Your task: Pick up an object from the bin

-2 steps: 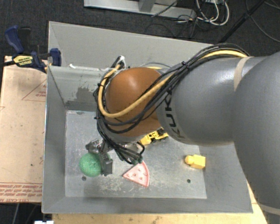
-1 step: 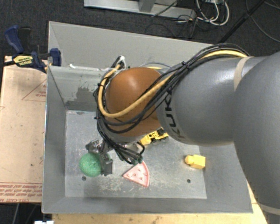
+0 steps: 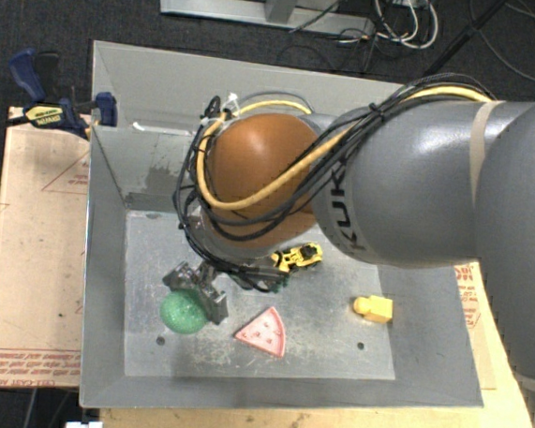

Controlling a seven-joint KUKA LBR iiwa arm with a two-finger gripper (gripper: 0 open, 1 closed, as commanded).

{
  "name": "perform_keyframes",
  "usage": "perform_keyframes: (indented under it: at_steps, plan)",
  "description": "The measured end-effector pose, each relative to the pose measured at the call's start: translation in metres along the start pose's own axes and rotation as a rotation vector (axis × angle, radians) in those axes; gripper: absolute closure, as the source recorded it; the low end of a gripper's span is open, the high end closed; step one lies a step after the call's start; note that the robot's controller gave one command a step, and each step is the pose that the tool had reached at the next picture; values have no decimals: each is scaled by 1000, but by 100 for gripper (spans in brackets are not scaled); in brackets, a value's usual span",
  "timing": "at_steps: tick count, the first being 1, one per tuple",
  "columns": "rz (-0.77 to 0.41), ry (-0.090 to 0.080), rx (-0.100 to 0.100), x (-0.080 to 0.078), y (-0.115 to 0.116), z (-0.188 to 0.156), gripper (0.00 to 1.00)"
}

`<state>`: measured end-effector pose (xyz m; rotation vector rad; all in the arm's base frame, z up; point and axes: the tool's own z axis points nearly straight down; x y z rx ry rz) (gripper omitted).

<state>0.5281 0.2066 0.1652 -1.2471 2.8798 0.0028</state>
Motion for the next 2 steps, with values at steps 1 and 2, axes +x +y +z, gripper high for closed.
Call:
perform_keyframes:
  at_steps: [1,2]
  plan:
    - [0,0,0,0,0,0,100]
    - [2,7,-4,12,-1,-43,100]
